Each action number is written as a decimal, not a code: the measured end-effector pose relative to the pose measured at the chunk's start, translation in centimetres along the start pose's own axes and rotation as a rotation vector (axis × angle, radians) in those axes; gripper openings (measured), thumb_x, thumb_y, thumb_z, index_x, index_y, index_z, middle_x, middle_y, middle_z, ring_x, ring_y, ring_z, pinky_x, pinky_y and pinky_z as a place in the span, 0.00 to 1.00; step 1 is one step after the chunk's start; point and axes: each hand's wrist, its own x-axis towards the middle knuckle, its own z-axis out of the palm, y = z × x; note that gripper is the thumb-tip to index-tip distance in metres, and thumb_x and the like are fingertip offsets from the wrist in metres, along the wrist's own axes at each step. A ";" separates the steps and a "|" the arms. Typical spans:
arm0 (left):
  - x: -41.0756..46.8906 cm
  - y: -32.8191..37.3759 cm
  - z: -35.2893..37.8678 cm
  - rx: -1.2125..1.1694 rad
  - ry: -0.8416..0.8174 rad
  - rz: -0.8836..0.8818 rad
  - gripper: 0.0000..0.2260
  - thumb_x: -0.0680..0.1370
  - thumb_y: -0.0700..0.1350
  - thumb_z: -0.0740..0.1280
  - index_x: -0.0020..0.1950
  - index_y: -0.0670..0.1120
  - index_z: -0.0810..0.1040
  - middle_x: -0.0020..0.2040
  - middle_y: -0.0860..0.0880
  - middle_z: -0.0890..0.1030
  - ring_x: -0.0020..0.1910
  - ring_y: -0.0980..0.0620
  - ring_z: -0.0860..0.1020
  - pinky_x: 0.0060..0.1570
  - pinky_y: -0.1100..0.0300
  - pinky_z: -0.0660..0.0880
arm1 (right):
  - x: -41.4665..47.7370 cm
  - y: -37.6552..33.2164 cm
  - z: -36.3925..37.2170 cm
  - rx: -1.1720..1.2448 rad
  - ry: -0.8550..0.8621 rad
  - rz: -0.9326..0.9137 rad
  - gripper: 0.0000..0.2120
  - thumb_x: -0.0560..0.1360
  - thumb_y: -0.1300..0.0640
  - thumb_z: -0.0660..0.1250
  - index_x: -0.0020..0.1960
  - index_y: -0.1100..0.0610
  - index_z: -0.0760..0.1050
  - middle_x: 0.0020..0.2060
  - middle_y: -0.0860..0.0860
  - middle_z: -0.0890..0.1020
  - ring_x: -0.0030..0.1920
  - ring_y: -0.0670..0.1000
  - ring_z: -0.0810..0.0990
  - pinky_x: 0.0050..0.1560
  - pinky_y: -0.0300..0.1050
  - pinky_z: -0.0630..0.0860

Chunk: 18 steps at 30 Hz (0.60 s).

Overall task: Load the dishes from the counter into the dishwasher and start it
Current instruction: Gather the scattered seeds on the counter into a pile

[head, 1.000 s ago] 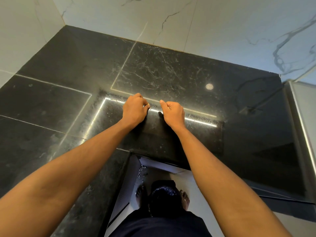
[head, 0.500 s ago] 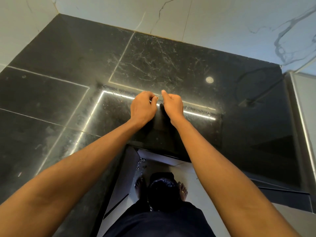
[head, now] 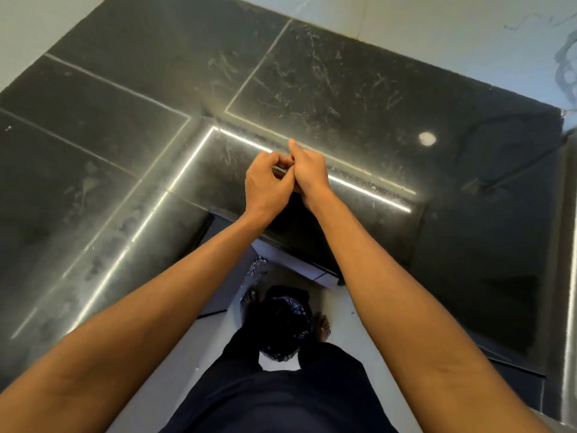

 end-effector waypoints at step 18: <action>-19.6 -6.1 -4.6 -0.100 0.144 -0.112 0.05 0.73 0.36 0.67 0.43 0.42 0.83 0.37 0.48 0.83 0.35 0.49 0.80 0.35 0.55 0.77 | -14.4 10.7 -0.2 -0.521 -0.364 -0.231 0.27 0.80 0.47 0.64 0.27 0.53 0.59 0.23 0.49 0.64 0.27 0.49 0.63 0.31 0.47 0.62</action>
